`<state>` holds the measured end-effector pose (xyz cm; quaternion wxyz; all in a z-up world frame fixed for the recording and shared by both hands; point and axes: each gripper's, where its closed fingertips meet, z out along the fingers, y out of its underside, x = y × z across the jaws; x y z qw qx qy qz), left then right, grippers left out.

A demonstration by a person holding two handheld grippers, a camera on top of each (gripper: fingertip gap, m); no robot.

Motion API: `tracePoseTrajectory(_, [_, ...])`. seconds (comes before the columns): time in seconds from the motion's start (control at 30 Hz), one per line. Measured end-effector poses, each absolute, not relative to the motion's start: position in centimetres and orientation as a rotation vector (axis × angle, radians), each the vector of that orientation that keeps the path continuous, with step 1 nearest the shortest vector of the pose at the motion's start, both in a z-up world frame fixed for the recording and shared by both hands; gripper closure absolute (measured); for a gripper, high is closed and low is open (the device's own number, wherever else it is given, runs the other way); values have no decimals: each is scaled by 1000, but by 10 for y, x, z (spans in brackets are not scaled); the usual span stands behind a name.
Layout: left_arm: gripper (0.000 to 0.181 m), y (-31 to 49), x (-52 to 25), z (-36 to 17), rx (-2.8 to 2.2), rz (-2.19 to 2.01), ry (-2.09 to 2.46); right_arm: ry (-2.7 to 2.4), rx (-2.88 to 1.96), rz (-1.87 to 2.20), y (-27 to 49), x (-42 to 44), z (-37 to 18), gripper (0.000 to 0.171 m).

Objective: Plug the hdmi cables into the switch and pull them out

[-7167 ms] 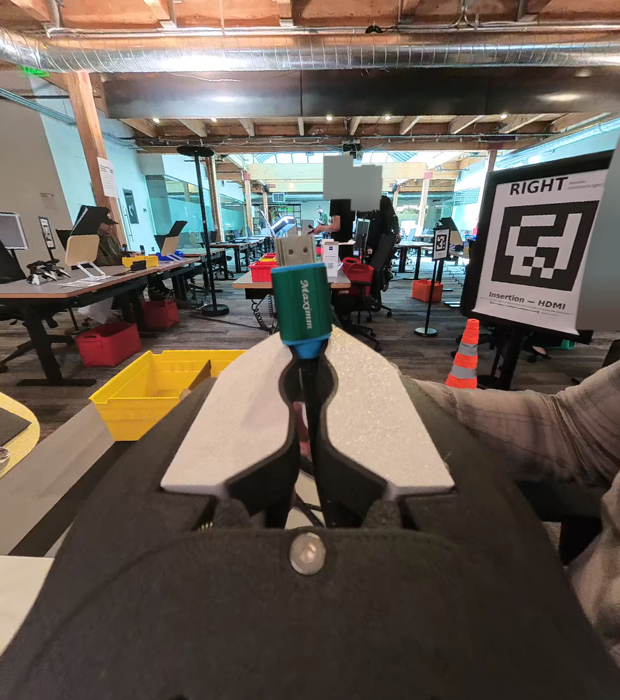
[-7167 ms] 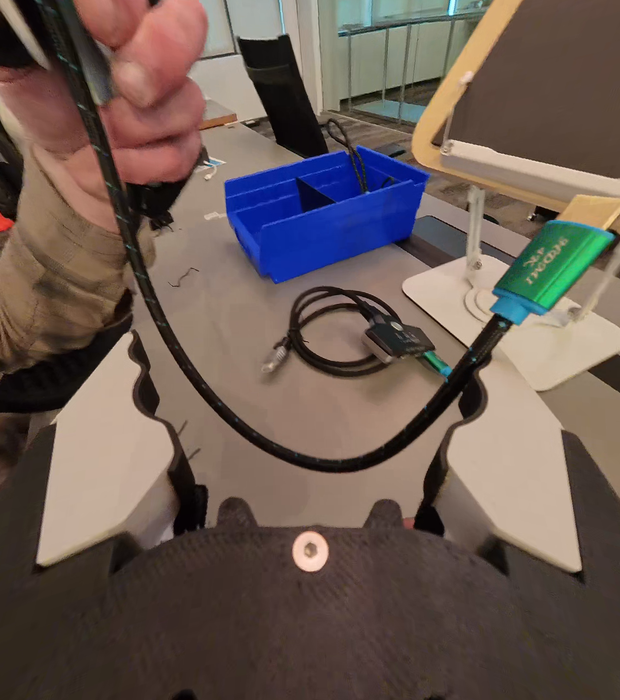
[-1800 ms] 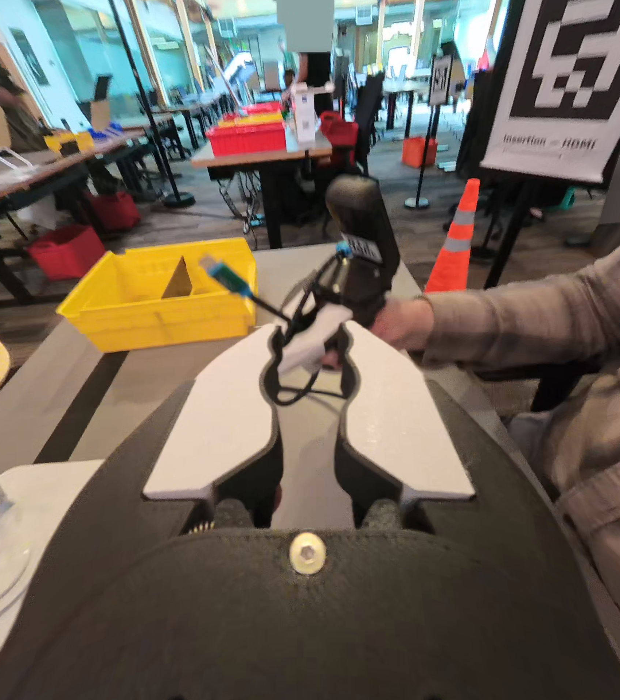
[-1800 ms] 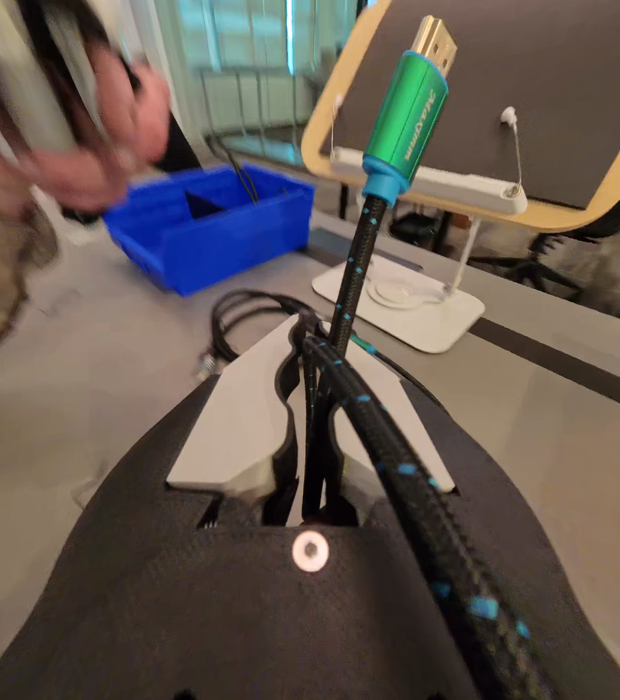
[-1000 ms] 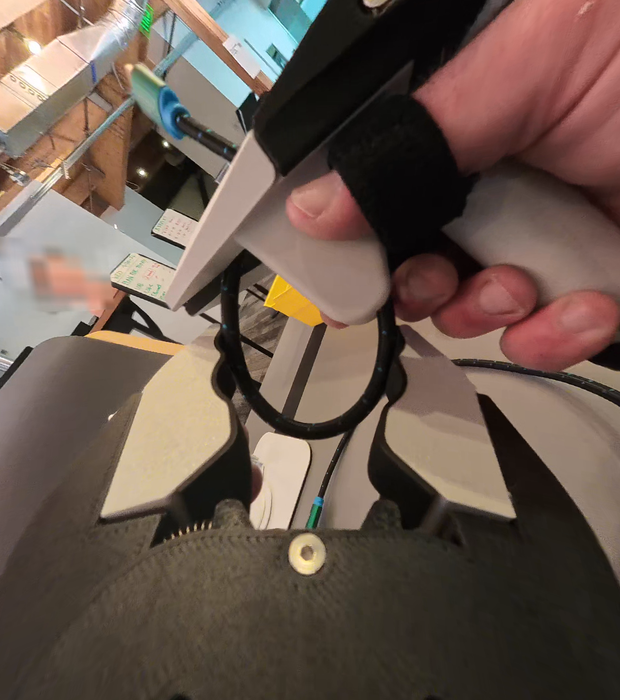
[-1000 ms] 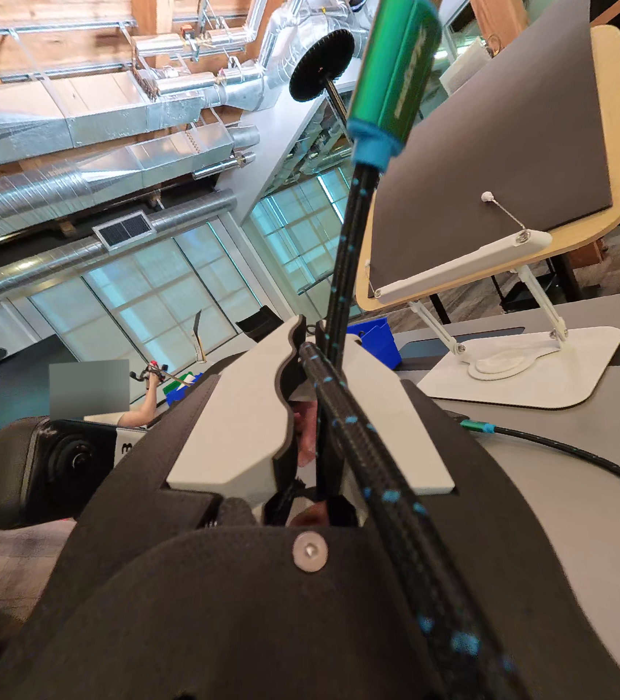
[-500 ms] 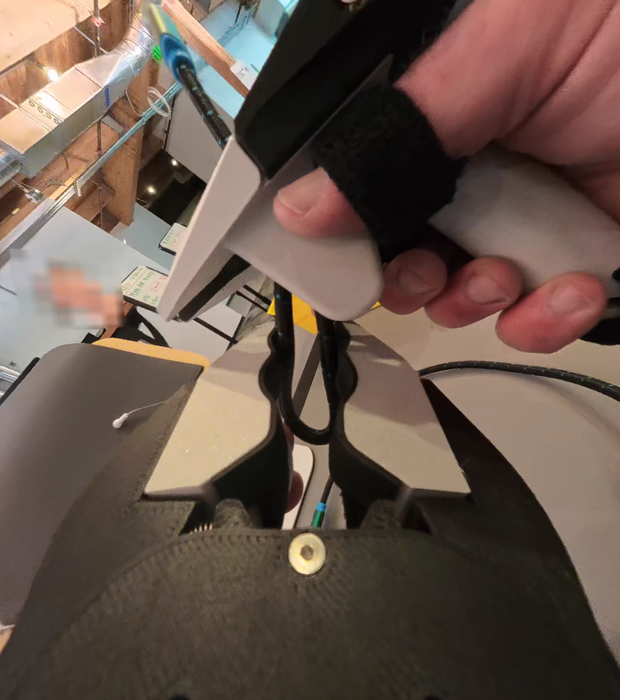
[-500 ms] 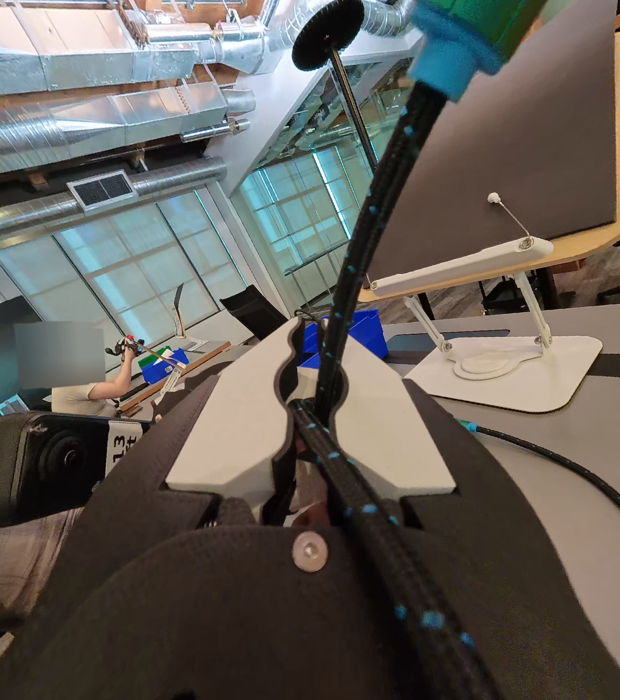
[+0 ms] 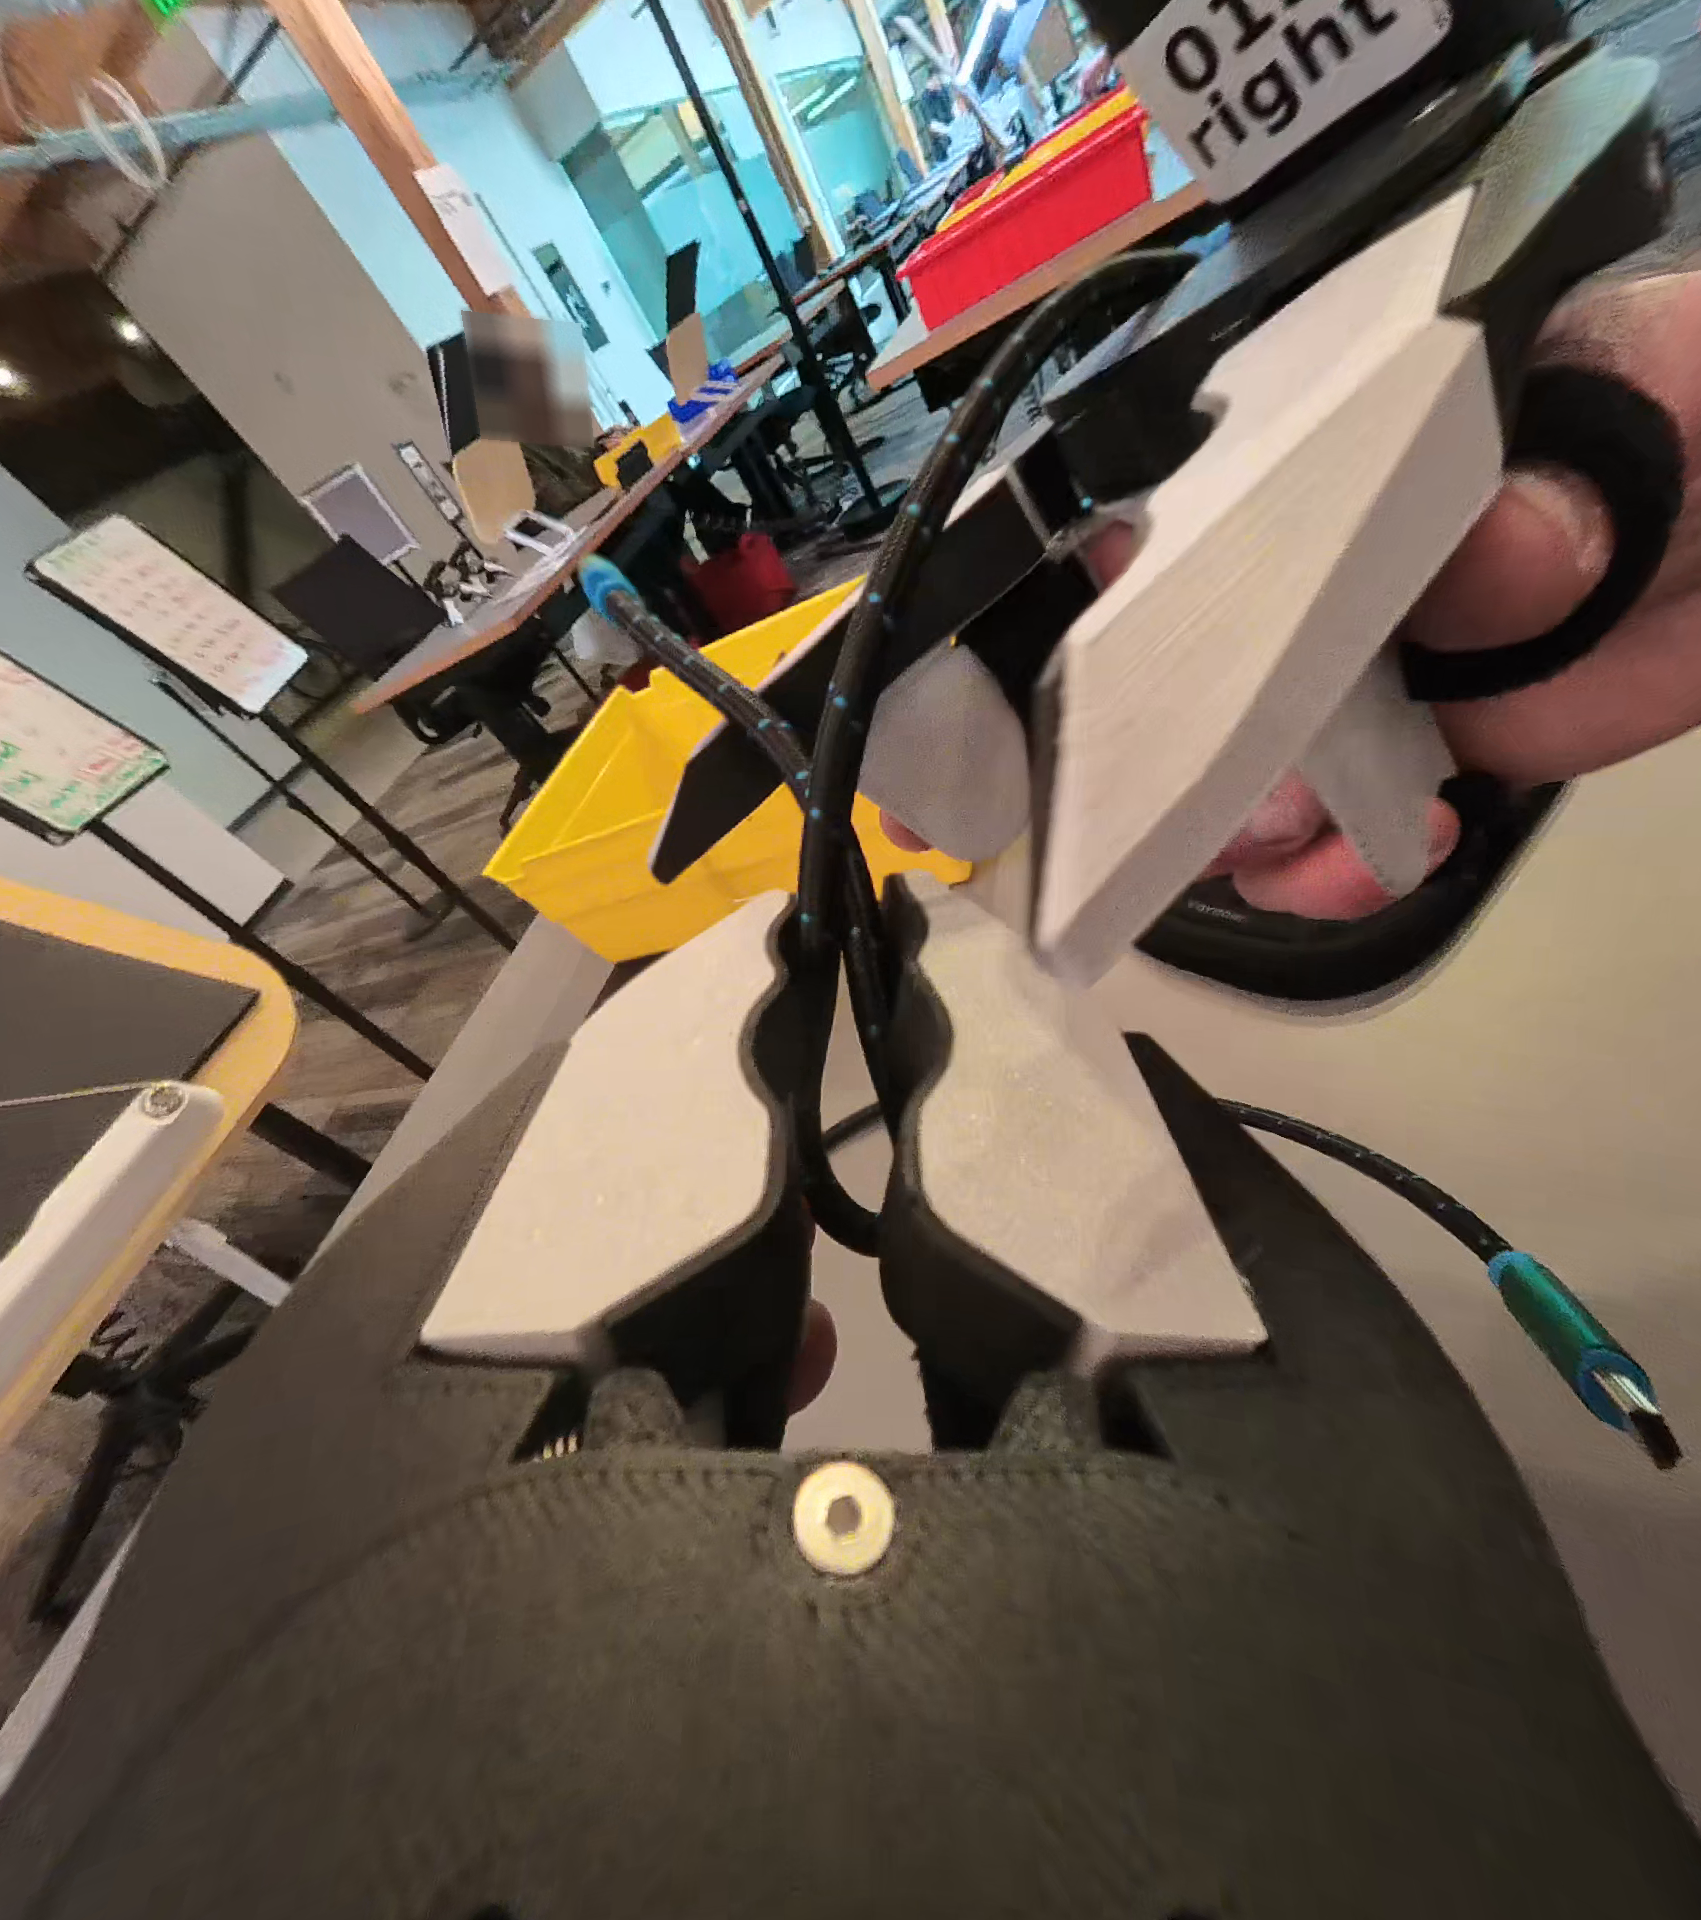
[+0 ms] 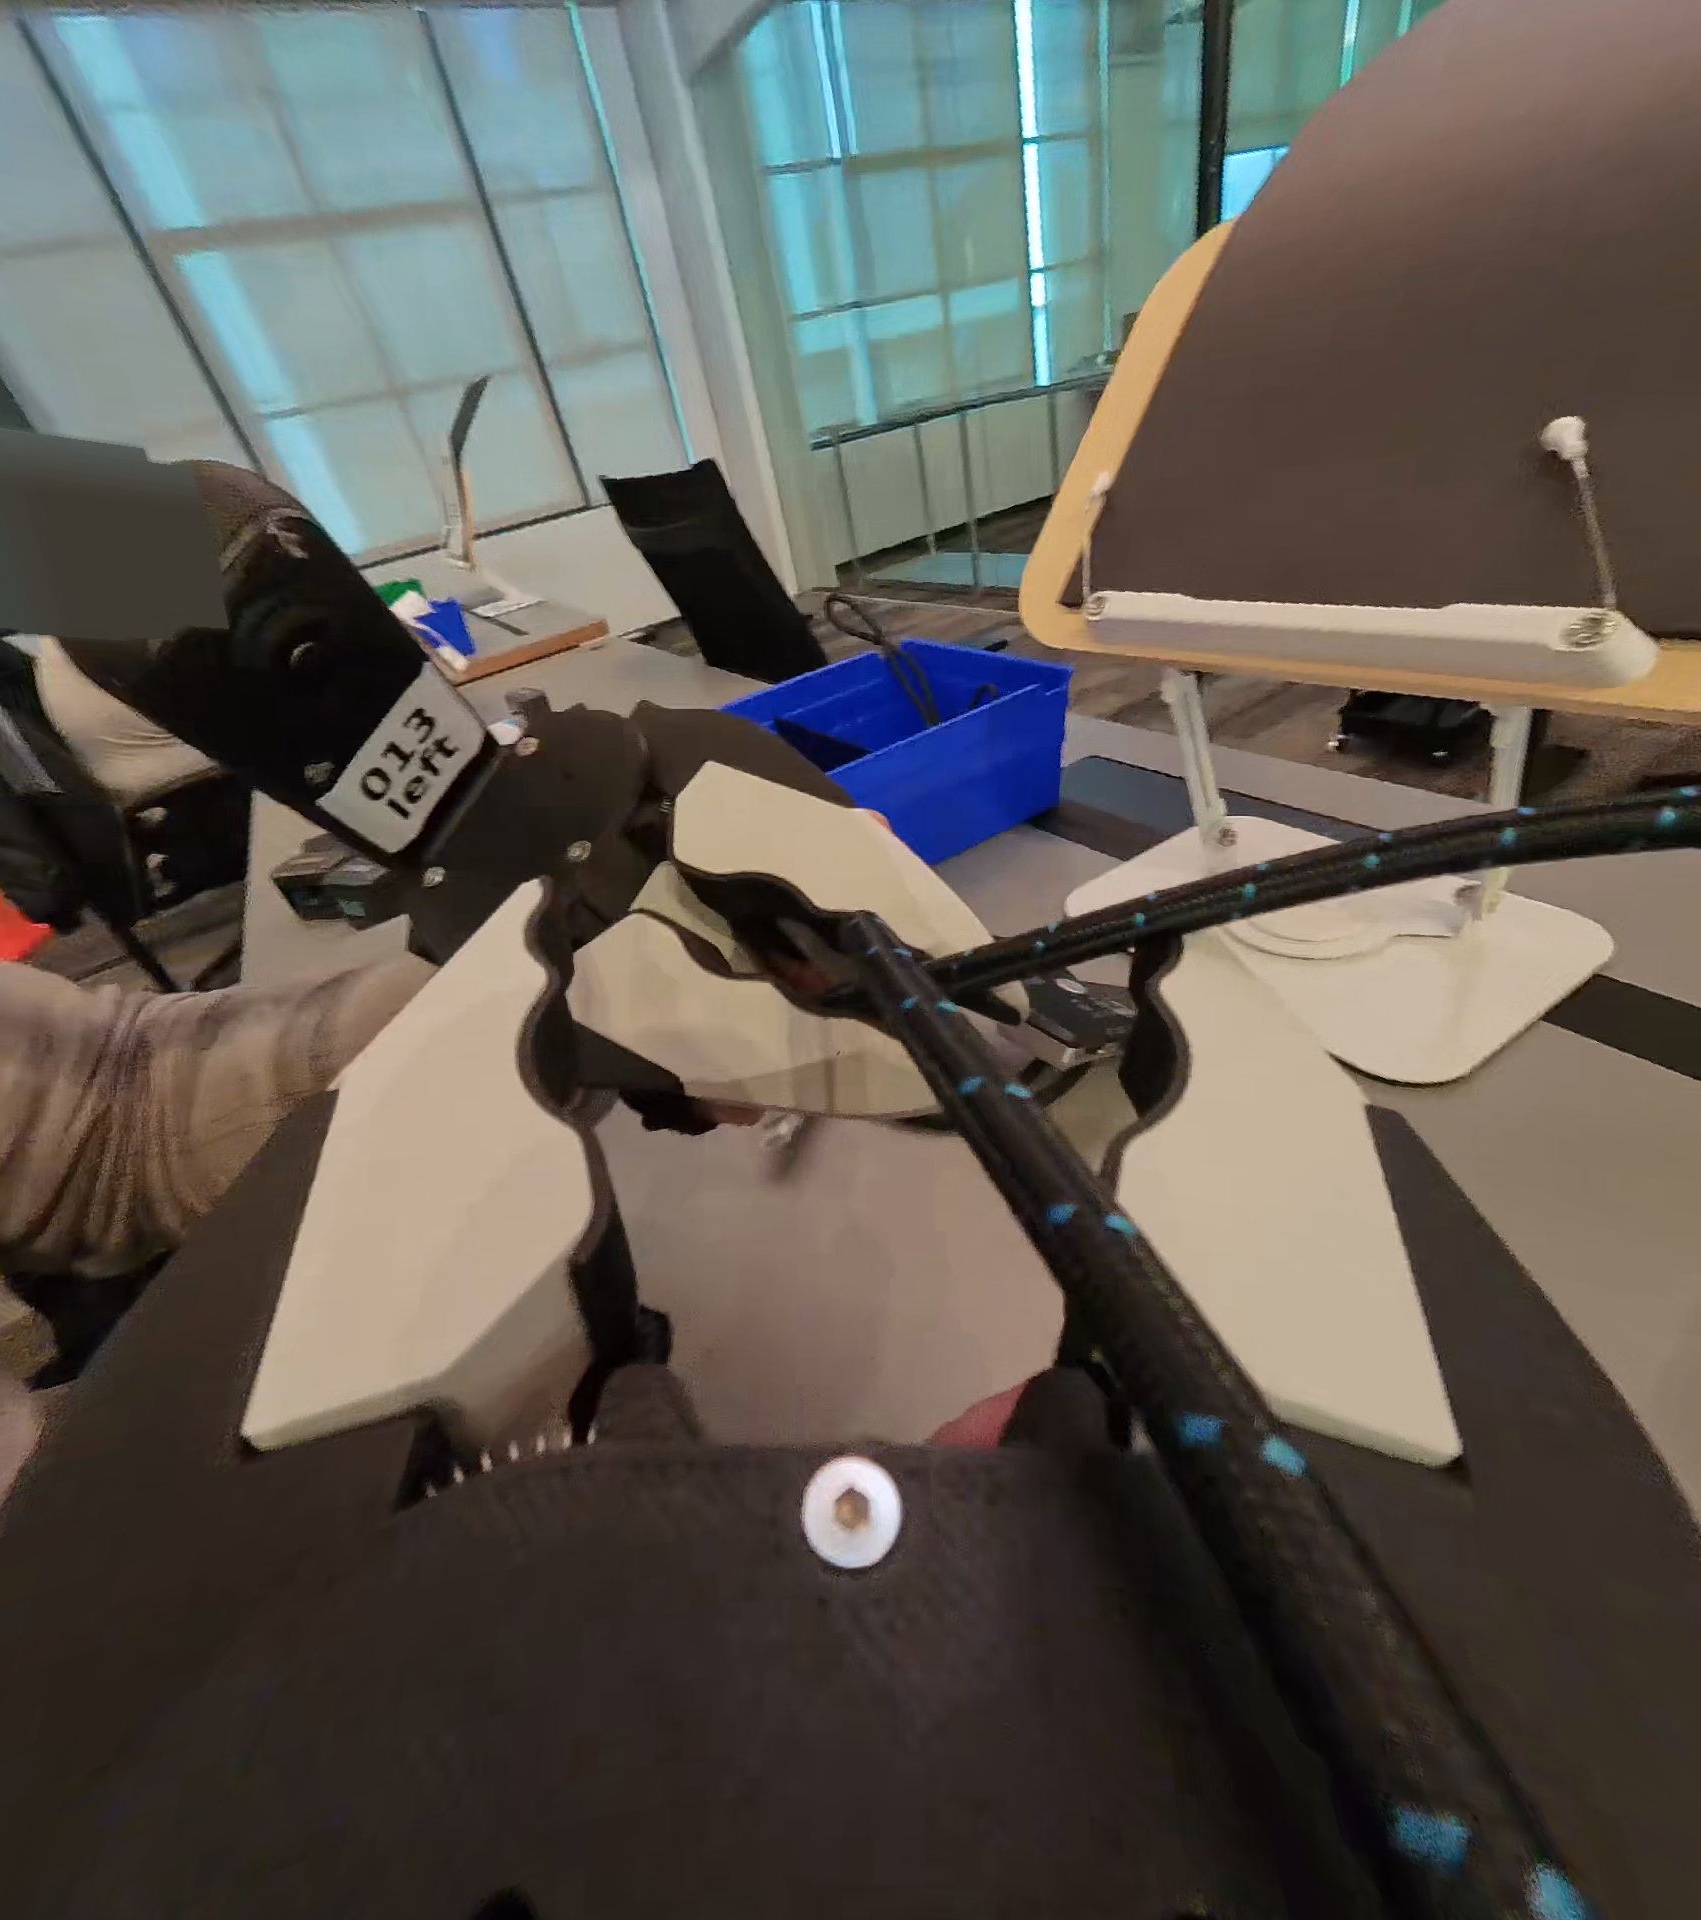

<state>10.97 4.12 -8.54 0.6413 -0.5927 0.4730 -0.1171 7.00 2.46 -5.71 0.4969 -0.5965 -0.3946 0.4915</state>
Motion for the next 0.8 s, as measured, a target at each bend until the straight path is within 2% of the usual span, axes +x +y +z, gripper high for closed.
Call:
tracePoseTrajectory(0.1, [169,43,108,-86,-1378,-316,1049,-1028,-1439,1282,10,68,-62,56])
tracePoseTrajectory(0.17, [169,52,100,-90,-1397,-246,1042,-1150,-1503,1245,1,67,-81,40])
tracePoseTrajectory(0.23, [171,54,99,-91,-1404,-261,1024,-1206,-1568,1145,5,68,-99,35])
tracePoseTrajectory(0.4, [169,61,91,-92,-1440,-302,971,-1222,-1565,1283,-7,66,-106,24])
tracePoseTrajectory(0.53, [171,68,81,-93,-1491,-363,937,-1452,-1663,1039,-15,79,-140,28])
tracePoseTrajectory(0.63, [170,73,71,-97,-1568,-469,893,-1745,-1678,818,-38,95,-166,38])
tracePoseTrajectory(0.8, [171,78,56,-100,-1648,-613,830,-1944,-1483,799,-84,82,-150,45])
